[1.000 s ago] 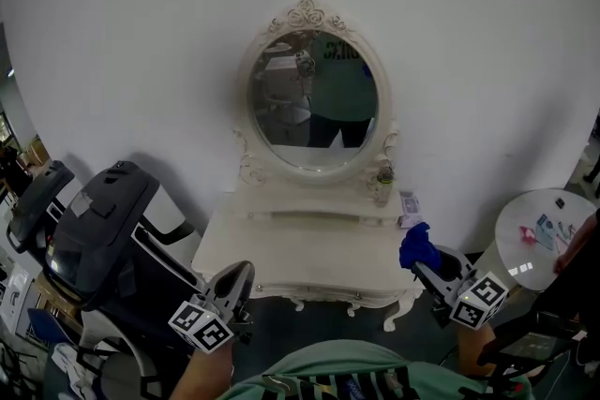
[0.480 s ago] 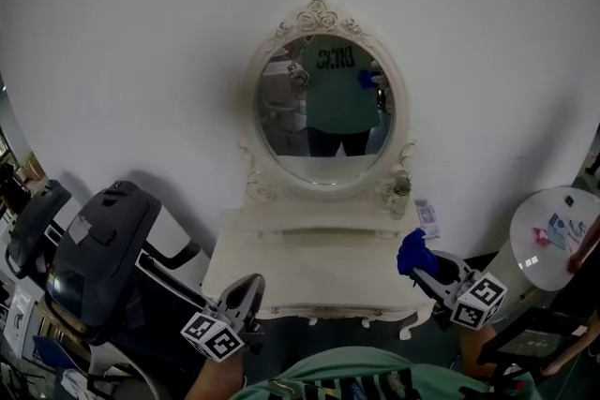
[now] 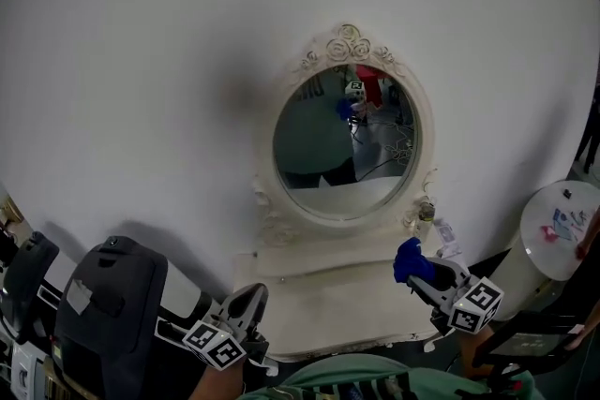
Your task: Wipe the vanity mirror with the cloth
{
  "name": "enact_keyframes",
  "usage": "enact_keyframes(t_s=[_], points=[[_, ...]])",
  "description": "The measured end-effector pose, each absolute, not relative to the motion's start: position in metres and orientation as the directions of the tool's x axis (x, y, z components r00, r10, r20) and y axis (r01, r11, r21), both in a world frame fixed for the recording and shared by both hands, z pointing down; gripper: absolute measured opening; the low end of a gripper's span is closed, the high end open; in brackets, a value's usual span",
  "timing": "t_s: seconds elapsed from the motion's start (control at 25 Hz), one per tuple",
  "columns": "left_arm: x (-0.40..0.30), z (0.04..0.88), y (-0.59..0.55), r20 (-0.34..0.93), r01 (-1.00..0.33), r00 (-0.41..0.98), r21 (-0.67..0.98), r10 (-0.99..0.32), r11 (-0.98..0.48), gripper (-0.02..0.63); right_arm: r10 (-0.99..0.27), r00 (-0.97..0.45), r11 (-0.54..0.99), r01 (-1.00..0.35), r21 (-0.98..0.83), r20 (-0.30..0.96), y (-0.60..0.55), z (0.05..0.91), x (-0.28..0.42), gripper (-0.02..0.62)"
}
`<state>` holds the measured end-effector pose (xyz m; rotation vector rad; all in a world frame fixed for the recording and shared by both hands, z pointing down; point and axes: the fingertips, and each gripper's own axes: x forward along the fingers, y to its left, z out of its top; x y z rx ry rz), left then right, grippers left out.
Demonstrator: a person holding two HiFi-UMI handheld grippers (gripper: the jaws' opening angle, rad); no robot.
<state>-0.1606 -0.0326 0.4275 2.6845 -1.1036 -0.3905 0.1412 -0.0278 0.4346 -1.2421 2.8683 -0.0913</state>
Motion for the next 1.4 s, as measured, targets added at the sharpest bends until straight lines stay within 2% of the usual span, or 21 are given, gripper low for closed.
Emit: enact_keyframes(t_s=[0.2, 0.52, 0.72, 0.88, 1.04, 1.2, 1.4], points=[[-0.175, 0.439, -0.071, -0.157, -0.632, 0.697, 0.326, -0.699, -0.703, 0.009, -0.747, -0.662, 0.662, -0.749, -0.024, 0.054, -0.057, 0.442, 0.124, 0.158], [-0.144, 0.449, -0.125, -0.148, -0.692, 0.63, 0.339, -0.762, -0.638, 0.009, -0.716, -0.692, 0.698, -0.712, 0.074, 0.092, -0.131, 0.442, 0.16, 0.158], [-0.099, 0.447, -0.155, -0.14, -0.74, 0.563, 0.354, -0.814, -0.573, 0.009, -0.661, -0.746, 0.734, -0.62, 0.276, 0.081, -0.184, 0.415, 0.192, 0.158], [-0.078, 0.447, -0.167, -0.125, -0.768, 0.528, 0.352, -0.84, -0.535, 0.009, -0.646, -0.756, 0.704, -0.537, 0.465, 0.103, -0.227, 0.394, 0.191, 0.158], [-0.09, 0.443, -0.177, -0.121, -0.791, 0.509, 0.325, -0.852, -0.519, 0.009, -0.691, -0.716, 0.57, -0.46, 0.681, 0.095, -0.258, 0.356, 0.164, 0.158], [-0.117, 0.441, -0.193, -0.139, -0.778, 0.524, 0.323, -0.841, -0.538, 0.009, -0.767, -0.642, 0.333, -0.386, 0.86, 0.009, -0.288, 0.295, 0.117, 0.158], [-0.147, 0.44, -0.201, -0.148, -0.762, 0.55, 0.315, -0.822, -0.566, 0.009, -0.853, -0.516, 0.061, -0.247, 0.967, -0.078, -0.325, 0.225, 0.052, 0.159]])
